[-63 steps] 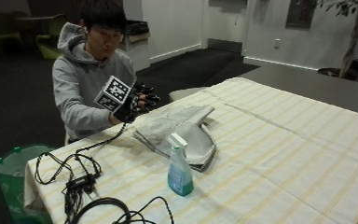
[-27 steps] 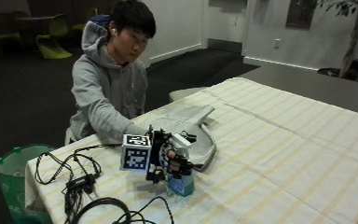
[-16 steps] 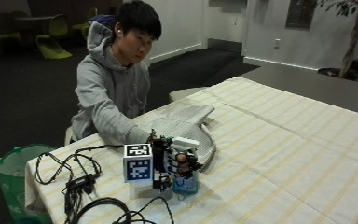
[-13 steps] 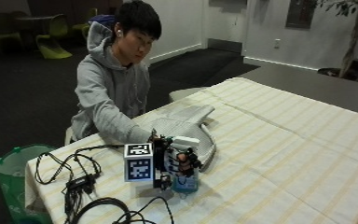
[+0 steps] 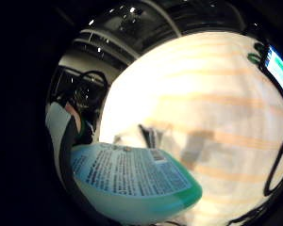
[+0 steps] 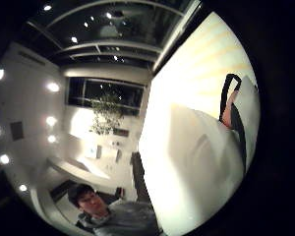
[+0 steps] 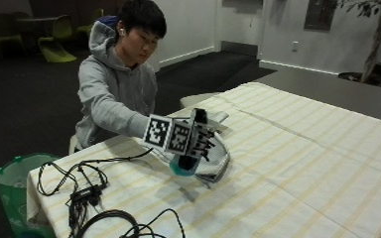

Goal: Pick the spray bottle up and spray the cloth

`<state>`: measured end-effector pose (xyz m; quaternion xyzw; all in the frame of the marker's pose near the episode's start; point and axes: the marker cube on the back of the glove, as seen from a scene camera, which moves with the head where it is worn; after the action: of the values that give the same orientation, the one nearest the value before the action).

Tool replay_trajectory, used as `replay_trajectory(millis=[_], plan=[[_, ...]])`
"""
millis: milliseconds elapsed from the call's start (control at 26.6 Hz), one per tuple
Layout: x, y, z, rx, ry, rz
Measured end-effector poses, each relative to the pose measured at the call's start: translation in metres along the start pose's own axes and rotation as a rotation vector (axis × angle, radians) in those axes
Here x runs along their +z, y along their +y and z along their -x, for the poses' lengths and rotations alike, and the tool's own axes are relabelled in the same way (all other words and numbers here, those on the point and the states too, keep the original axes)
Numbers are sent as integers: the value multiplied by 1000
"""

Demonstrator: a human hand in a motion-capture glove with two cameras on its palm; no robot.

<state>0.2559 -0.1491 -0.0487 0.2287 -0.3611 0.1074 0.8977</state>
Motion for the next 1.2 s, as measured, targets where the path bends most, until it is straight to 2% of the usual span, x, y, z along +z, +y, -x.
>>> replay_trajectory(millis=[151, 339, 602, 866, 1205], plan=[[-2, 15, 48, -80, 189, 173], [10, 50, 102, -160, 418, 310], [66, 101, 104, -182, 627, 469], [104, 133, 80, -140, 684, 507], [91, 147, 103, -151, 761, 497]])
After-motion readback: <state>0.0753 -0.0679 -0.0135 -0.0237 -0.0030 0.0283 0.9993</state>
